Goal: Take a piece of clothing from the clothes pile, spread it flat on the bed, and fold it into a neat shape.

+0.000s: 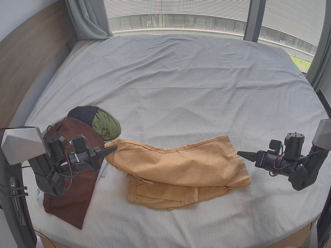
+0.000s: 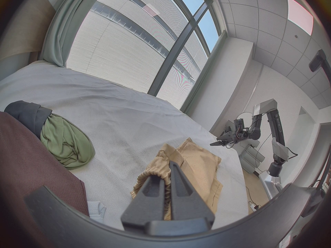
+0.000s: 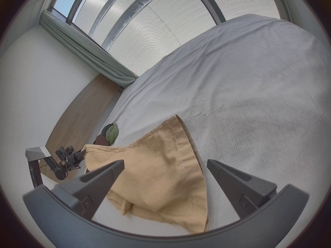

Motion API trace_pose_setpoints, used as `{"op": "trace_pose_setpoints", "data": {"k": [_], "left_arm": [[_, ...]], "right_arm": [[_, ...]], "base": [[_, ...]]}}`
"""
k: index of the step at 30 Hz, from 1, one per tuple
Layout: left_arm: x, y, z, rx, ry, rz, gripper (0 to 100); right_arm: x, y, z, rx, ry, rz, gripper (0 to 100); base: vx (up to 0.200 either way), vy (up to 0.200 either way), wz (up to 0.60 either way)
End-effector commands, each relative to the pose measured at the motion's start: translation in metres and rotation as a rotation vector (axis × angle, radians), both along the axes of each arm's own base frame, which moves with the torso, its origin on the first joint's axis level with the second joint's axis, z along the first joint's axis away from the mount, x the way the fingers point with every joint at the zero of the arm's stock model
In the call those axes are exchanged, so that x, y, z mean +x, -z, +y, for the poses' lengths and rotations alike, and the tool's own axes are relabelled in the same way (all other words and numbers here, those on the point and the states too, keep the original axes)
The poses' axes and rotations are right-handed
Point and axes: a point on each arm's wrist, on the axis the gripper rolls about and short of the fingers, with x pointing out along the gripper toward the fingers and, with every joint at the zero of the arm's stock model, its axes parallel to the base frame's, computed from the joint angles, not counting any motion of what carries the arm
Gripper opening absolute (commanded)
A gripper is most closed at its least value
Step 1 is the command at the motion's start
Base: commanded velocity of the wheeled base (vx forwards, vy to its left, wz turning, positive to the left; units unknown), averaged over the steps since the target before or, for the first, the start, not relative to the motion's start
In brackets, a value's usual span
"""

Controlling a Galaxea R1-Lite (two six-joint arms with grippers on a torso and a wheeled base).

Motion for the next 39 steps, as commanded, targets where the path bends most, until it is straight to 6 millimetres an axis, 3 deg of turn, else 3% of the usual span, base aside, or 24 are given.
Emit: {"op": "trace_pose_setpoints", "data": {"k": [1, 15, 39], "left_arm": [[0.0, -0.001, 0.0, -0.001, 0.001, -0.003, 0], [0.004, 0.003, -0.003, -0.003, -0.031, 0.005, 0], [0.004, 0.002, -0.003, -0.004, -0.03, 0.005, 0]], "right_arm": [[0.004, 0.022, 0.001, -0.003, -0.001, 0.046, 100], [0.013, 0.035, 0.007, 0.001, -0.016, 0.047, 100], [0.014, 0.035, 0.024, 0.086, -0.035, -0.002, 100]], "base": [[0.0, 0.0, 0.0], [0.0, 0.0, 0.0], [0.0, 0.0, 0.0]]}}
